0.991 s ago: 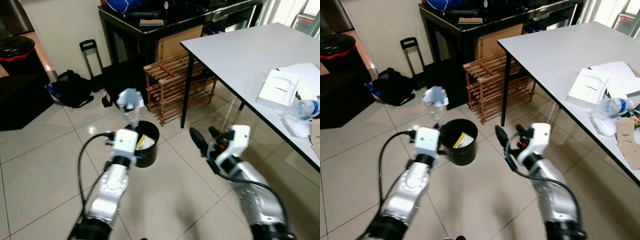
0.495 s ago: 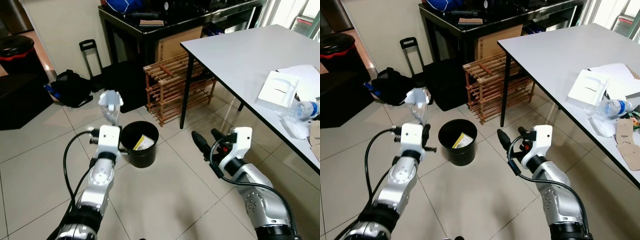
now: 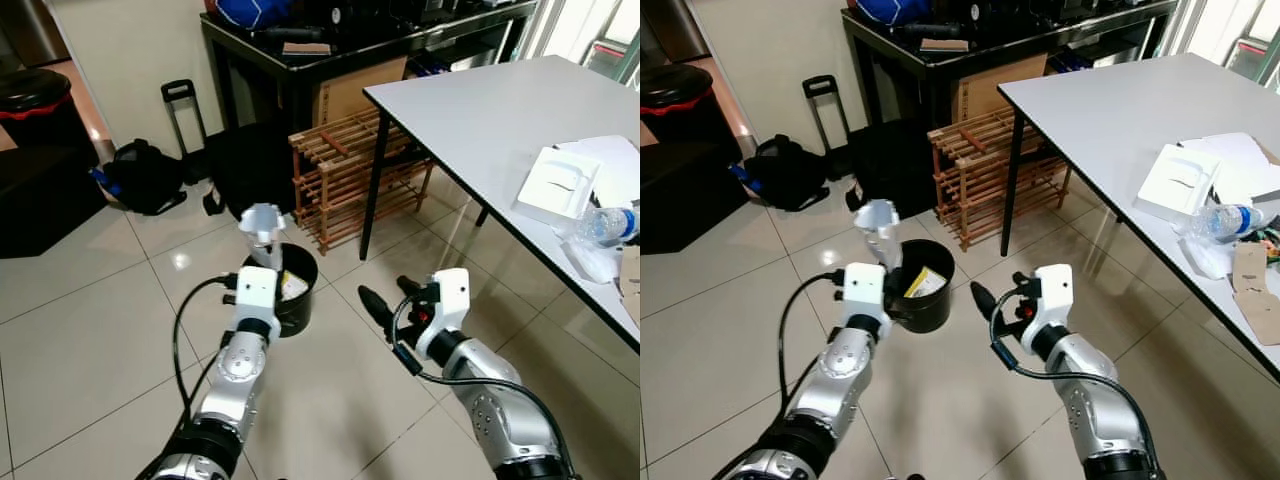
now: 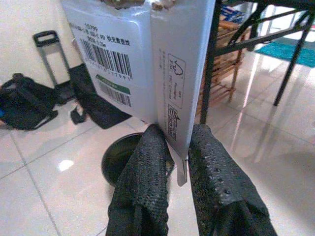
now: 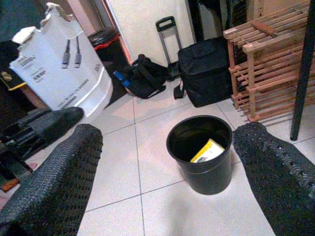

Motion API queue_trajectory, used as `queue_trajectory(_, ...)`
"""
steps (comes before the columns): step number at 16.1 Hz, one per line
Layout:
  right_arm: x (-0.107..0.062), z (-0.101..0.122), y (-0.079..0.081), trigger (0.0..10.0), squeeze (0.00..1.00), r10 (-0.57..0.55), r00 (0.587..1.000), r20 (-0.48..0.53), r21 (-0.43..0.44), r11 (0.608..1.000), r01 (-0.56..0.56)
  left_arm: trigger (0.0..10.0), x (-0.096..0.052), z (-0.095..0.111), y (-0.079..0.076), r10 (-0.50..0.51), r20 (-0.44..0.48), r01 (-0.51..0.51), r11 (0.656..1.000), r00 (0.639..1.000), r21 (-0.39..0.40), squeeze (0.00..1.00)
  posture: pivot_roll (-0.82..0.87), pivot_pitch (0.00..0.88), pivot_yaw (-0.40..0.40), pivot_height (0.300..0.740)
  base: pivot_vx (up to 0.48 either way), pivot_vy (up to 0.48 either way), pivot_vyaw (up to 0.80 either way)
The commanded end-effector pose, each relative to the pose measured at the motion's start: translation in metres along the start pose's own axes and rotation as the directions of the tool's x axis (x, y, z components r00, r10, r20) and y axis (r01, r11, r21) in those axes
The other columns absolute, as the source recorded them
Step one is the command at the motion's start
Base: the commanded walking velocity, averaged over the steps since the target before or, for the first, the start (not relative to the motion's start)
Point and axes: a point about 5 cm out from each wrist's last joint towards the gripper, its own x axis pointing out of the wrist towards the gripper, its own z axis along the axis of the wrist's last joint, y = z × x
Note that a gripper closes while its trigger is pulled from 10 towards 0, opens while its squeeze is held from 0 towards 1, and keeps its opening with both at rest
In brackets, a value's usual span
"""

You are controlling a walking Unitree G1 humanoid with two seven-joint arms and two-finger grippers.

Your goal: Picking trash to rubbish bin

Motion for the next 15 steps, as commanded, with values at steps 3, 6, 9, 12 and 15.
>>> queue_trajectory(3, 0.001, 0.003, -0.001, 10.0, 0.0, 0.003, 1.0, 0.024, -0.004, 1.0, -0.003, 10.0, -0.002, -0.004, 0.007, 0.018, -0.002, -0.018, 0.999, 1.0, 0.038, 0.0, -0.1, 0.075, 0.06, 0.74, 0.0, 0.0, 0.0)
queue_trajectory(6, 0.003, 0.004, 0.001, 10.0, 0.0, 0.006, 0.999, 0.032, -0.004, 1.0, -0.006, 10.0, -0.001, -0.005, 0.014, 0.05, -0.013, -0.05, 0.998, 0.999, 0.025, 0.0, -0.1, 0.078, 0.061, 0.74, 0.0, 0.0, 0.0)
queue_trajectory(9, 0.005, -0.001, 0.0, 10.0, 0.0, -0.008, 1.0, 0.011, -0.019, 1.0, 0.008, 10.0, -0.001, -0.007, 0.013, 0.052, -0.032, -0.052, 0.999, 0.998, -0.008, 0.0, -0.09, 0.089, 0.059, 0.74, 0.0, 0.0, 0.0)
queue_trajectory(12, 0.005, 0.0, 0.0, 10.0, 0.0, -0.015, 1.0, 0.01, -0.043, 0.999, 0.015, 10.0, 0.0, -0.006, 0.014, 0.06, -0.031, -0.06, 0.998, 0.998, -0.003, 0.0, -0.09, 0.095, 0.058, 0.74, 0.255, 0.0, 0.0)
queue_trajectory(15, 0.005, 0.0, 0.001, 10.0, 0.0, -0.001, 1.0, 0.01, -0.064, 0.998, 0.002, 10.0, 0.0, -0.007, 0.016, 0.066, -0.034, -0.066, 0.998, 0.997, 0.005, 0.0, -0.09, 0.101, 0.058, 0.74, 0.464, 0.0, 0.8)
